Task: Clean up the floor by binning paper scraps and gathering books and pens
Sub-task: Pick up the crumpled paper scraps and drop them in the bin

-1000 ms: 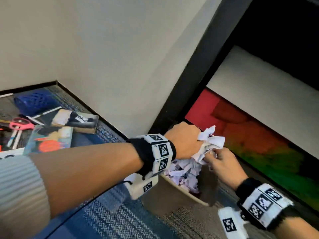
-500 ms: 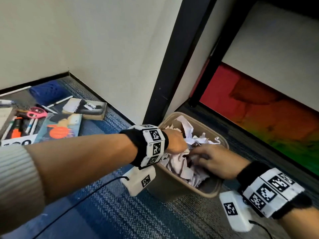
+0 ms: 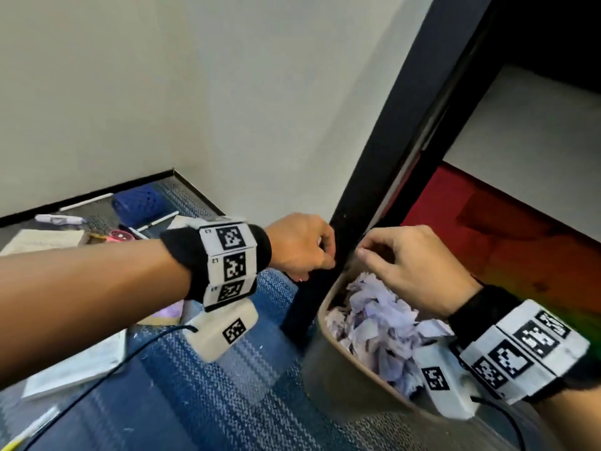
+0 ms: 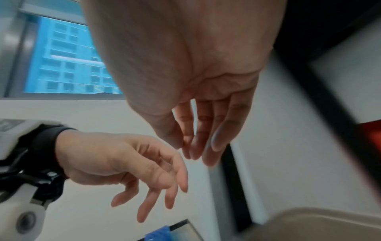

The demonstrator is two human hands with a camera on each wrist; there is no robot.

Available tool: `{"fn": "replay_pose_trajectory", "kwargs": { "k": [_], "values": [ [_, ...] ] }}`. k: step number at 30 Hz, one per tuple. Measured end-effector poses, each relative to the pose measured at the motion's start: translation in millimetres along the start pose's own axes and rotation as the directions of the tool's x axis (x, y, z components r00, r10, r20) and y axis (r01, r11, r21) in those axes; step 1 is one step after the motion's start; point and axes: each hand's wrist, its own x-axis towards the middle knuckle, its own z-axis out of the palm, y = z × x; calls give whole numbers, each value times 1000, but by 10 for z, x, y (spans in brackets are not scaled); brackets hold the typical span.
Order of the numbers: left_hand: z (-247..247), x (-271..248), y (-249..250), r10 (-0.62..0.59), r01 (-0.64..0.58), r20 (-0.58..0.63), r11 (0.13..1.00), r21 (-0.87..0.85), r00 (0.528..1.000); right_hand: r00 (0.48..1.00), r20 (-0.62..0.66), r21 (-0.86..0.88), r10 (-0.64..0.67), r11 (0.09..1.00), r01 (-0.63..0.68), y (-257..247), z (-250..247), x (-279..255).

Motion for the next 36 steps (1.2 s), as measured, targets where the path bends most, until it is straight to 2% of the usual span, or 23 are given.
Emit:
{"fn": "replay_pose_trajectory", "kwargs": {
  "k": [2, 4, 6, 7, 11, 16, 20, 25, 26, 28, 32, 34, 36],
  "values": [
    [-308, -269, -317, 16, -8, -37, 975, 223, 999, 995, -12, 10, -101, 995, 101, -355, 89, 285],
    [-687, -606, -694, 11, 24, -72, 880, 474, 997, 982, 12, 39, -191, 981, 190, -758, 204, 595],
    [-1066, -960, -1030, -41, 89, -91, 775, 626, 995, 965, 50, 55, -256, 966, 253, -1131, 319, 859],
    [-1294, -1205, -1278, -88, 152, -130, 754, 639, 988, 952, 69, 70, -298, 953, 293, -1404, 446, 1034],
    [-1938, -1976, -2184, -235, 362, -304, 796, 485, 923, 911, 169, 93, -377, 926, 366, -2389, 1006, 1538],
    [-2096, -2904, -3447, -404, 538, -401, 781, 317, 822, 827, 320, -35, -463, 866, 498, -3603, 1844, 1875],
    [-1913, -3532, -4462, -588, 678, -438, 731, 71, 680, 748, 440, -102, -497, 800, 592, -4364, 2354, 1997],
    [-1501, -4219, -5303, -786, 822, -459, 539, -183, 413, 610, 583, -150, -536, 667, 730, -5045, 2719, 2050],
    [-1423, -4309, -5396, -806, 837, -467, 503, -215, 364, 582, 603, -146, -546, 642, 753, -5145, 2745, 2028],
    [-1308, -4421, -5492, -824, 844, -482, 464, -270, 299, 520, 633, -96, -574, 608, 788, -5287, 2801, 1932],
    [-1086, -4526, -5517, -799, 829, -558, 457, -322, 224, 358, 693, 30, -626, 521, 853, -5463, 3052, 1827],
    [-927, -4591, -5482, -786, 818, -601, 438, -373, 147, 313, 699, 78, -643, 504, 860, -5556, 3348, 1797],
    [-774, -4682, -5457, -774, 824, -631, 389, -412, 50, 317, 694, 115, -646, 535, 837, -5630, 3713, 1783]
  ]
}}
